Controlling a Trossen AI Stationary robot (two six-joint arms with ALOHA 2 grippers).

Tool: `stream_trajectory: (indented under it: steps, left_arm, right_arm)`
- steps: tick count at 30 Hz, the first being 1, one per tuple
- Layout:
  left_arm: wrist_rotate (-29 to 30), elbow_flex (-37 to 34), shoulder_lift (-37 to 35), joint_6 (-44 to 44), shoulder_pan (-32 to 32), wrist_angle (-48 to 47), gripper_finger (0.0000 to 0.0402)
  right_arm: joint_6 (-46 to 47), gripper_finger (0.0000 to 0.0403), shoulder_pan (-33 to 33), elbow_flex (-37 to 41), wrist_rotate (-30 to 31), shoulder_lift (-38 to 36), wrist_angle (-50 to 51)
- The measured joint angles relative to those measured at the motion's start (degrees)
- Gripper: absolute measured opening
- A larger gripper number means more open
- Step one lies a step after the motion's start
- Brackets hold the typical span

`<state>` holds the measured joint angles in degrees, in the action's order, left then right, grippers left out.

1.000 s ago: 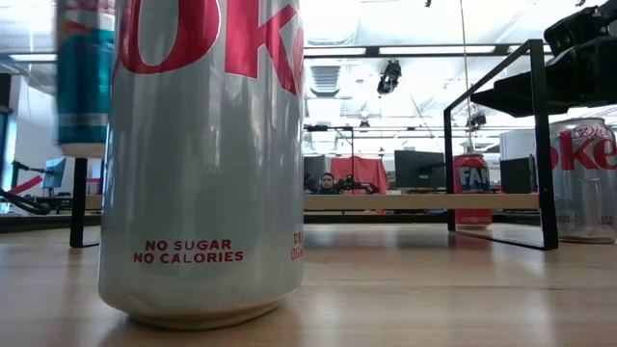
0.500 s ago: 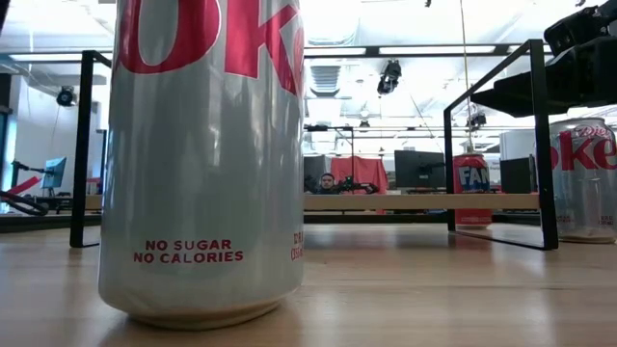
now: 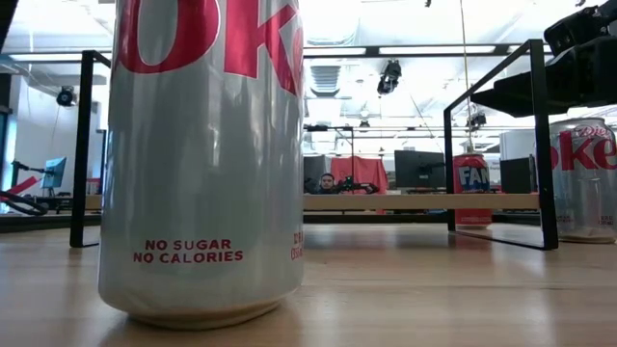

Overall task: Place canned beverage on shelf
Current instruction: Put the blue soda can on the shelf aligned with the blue soda can

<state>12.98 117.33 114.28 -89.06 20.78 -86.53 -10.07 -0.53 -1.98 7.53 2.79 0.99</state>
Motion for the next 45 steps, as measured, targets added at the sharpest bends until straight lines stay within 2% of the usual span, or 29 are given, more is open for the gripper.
stream_trajectory:
  steps: [10, 15, 24, 45]
  left_arm:
    - [0.1, -0.7, 0.0, 6.9, -5.4, -1.6, 0.0230]
    - [0.1, -0.8, 0.0, 7.4, -7.1, -1.5, 0.0230]
    - [0.0, -4.0, 0.0, 8.5, -8.0, 1.2, 0.0230]
    - [0.0, -6.4, 0.0, 7.1, -9.3, 2.6, 0.0230]
  right_arm:
    - [0.0, 0.0398, 0.0, 0.0, 0.0, 0.0, 0.0]
    - [0.0, 0.0398, 0.0, 0.0, 0.0, 0.0, 0.0]
    - [0.0, 0.0398, 0.0, 0.0, 0.0, 0.0, 0.0]
    - [0.0, 0.0398, 0.0, 0.0, 0.0, 0.0, 0.0]
